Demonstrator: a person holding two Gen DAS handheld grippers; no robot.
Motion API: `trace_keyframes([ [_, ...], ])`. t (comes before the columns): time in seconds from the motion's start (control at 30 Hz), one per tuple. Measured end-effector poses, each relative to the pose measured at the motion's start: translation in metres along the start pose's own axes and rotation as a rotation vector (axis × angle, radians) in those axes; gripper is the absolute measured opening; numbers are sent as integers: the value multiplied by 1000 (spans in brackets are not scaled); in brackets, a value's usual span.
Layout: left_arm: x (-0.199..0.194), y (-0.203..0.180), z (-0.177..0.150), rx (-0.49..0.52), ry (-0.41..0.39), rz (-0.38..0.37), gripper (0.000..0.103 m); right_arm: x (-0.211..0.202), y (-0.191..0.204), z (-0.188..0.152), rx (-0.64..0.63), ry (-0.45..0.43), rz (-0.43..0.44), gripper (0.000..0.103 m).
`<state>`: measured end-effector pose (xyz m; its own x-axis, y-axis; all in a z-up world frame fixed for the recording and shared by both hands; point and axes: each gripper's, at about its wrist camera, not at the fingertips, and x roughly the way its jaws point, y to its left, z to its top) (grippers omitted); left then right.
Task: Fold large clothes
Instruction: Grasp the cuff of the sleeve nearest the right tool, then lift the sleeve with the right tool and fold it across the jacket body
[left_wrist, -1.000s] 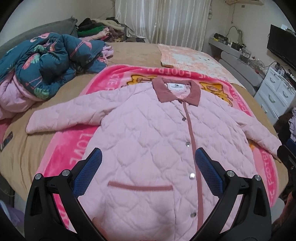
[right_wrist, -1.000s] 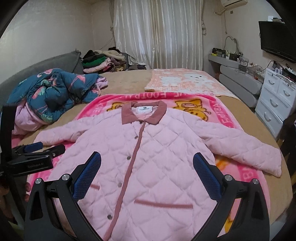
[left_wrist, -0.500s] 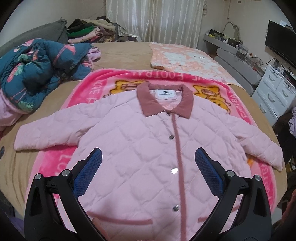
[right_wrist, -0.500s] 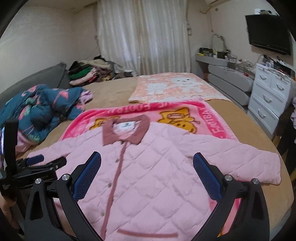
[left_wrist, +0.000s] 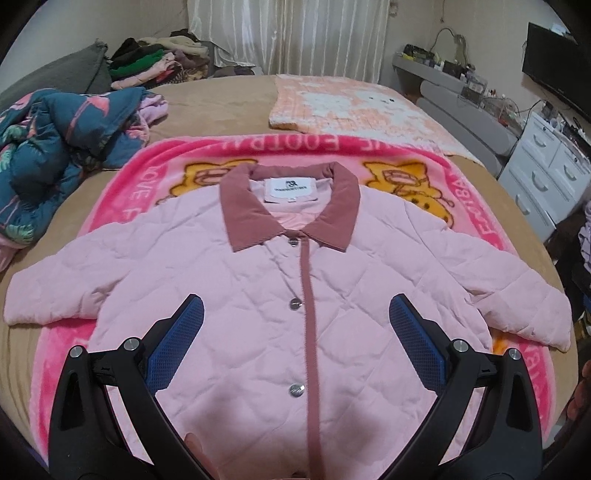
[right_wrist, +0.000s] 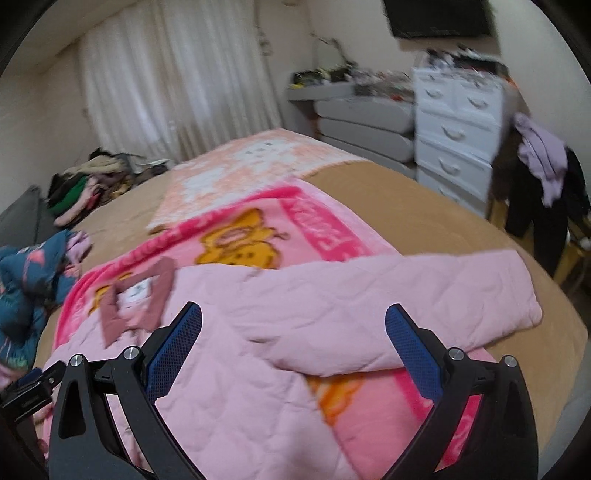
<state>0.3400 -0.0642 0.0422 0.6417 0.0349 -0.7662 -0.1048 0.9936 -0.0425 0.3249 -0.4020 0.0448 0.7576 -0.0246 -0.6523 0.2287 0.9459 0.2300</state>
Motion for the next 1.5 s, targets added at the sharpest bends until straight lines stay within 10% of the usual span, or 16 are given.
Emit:
trace_keyframes([
  [0.6, 85, -71, -17, 86, 126, 2, 94, 82, -148, -33, 432, 95, -228, 99],
  [1.07, 108, -69, -7, 115, 150, 41, 94, 118, -241, -58, 751, 83, -204, 98],
  [1.23, 100, -58, 4, 133, 134, 61, 94, 121, -265, -46, 780, 25, -154, 70],
  [1.37, 89, -46, 8, 131, 125, 64, 94, 112, -268, -29, 743, -39, -79, 24],
  [1.5, 76, -36, 13, 120, 113, 43, 94, 79, -227, 10, 558, -143, -3, 18],
])
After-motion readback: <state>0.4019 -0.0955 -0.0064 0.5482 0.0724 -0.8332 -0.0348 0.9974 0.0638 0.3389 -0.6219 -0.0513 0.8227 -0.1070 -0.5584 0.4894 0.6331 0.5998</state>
